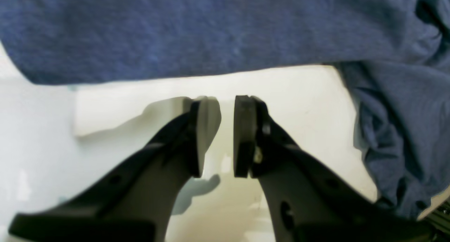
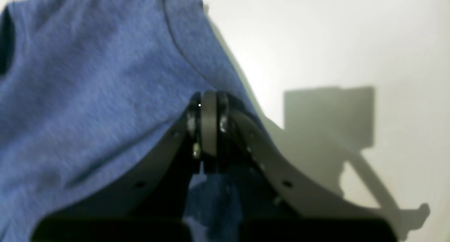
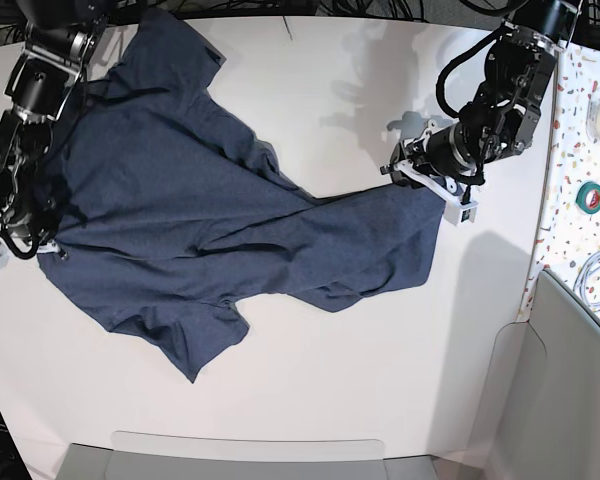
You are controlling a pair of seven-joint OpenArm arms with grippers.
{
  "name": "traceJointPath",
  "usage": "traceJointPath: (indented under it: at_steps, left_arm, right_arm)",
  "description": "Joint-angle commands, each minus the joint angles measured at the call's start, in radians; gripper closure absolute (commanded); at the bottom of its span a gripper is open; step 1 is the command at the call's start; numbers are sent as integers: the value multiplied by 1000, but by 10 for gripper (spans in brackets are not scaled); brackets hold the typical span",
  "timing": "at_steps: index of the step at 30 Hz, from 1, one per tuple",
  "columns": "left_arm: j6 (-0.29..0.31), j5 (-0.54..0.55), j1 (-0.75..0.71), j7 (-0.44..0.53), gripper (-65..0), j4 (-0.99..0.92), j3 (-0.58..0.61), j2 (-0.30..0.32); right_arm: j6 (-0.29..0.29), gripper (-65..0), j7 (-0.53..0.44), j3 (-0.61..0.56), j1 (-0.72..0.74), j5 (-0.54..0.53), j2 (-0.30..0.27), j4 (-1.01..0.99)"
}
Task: Layout the t-shirt on the table in an organized manner, then fold the t-shirt properly
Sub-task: 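Move the right gripper back onto the shirt's shoulder edge and grip it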
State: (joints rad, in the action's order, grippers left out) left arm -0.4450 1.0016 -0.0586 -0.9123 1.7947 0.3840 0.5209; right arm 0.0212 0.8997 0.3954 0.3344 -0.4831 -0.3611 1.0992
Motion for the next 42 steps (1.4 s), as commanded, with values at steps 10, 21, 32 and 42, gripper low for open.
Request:
traceJointPath:
  at_steps: [10,21,32,42]
  left_arm:
    - [-1,3,-16,77,-209,15,-109,14]
    - [2,4,-45,68,-331,17,-293,15]
    - [4,4,-28,69,-331,9,-190,15]
    - [4,4,24,106,-330,-100,-155,14]
  right_arm:
    - [-4,0,-83,-212,33,60,-8,166]
    - [-4,0,-1,-220,-315,62,133,735]
    - [-4,0,-1,-220,-499,67,156,781]
    - [-4,0,-1,-221,-536,67,158,781]
